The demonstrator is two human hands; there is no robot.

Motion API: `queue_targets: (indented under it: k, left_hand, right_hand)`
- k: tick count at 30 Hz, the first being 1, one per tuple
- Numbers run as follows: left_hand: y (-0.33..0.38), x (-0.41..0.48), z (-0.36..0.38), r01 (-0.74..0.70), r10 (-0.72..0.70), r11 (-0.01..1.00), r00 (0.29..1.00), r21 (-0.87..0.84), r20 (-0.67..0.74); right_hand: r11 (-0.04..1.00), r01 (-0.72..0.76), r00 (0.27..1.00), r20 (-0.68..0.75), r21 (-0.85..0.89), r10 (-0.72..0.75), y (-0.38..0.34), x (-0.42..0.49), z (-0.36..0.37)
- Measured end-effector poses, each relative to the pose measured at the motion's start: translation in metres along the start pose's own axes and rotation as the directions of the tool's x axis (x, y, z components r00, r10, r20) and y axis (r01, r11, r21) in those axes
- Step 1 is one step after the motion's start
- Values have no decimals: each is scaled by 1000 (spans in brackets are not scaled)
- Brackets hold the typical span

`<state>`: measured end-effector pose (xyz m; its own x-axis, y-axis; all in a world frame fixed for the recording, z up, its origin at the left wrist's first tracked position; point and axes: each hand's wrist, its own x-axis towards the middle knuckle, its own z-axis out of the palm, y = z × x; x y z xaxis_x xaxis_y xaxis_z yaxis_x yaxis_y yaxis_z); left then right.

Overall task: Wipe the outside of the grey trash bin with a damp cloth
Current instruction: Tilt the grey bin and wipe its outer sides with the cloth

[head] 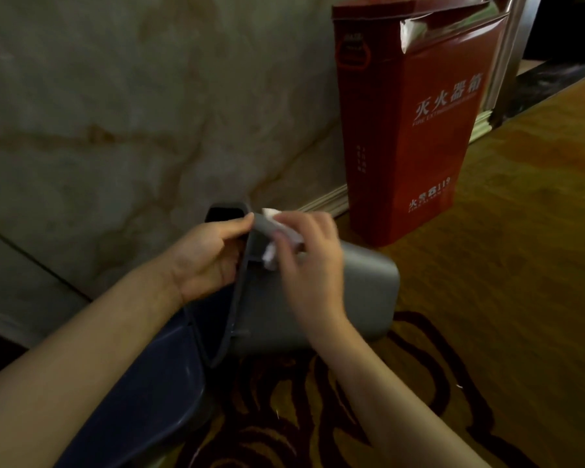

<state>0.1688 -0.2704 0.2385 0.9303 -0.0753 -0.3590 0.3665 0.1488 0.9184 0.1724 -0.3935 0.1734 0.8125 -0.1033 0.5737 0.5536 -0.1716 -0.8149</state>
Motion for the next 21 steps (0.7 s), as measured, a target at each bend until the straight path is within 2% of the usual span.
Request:
queue_targets:
  k: [1, 3, 6, 9, 11, 13, 15, 18, 21]
  left_hand:
    - [-1, -1, 1, -4, 3, 1000, 1000, 8, 7]
    - [-3, -3, 0, 6, -6, 999, 1000, 37, -9]
    - [-6, -6, -5, 20, -18, 1000, 997, 16, -72]
    - [-8, -9, -9, 33, -33, 999, 996, -3, -82]
    - [-8, -10, -9, 74, -75, 997, 996, -23, -50]
    - [-4, -7, -2, 122, -125, 991, 991, -52, -54]
    - [2, 1, 7, 130, -141, 988, 980, -81, -142]
    - [6, 12, 21, 135, -137, 990, 944, -30, -298]
    - [3, 18, 30, 162, -135, 986, 927, 48, -351]
  right_hand:
    - [998, 57, 998, 28, 11, -58, -6, 1, 7]
    - [999, 53, 998, 32, 5, -53, -1, 4, 11]
    - [986, -158, 987, -9, -43, 158, 34, 3, -7]
    - [910, -381, 924, -92, -161, 371, 75, 0, -34]
    - [862, -471, 881, -149, -187, 449, 93, -3, -48]
    - [837, -512, 857, -178, -195, 483, 104, -9, -55]
    - [828, -518, 854, -185, -214, 486, 110, -19, -56]
    - [843, -484, 872, -201, -233, 446, 117, -35, -55]
    - [824, -519, 849, -249, -227, 466, 131, -43, -58]
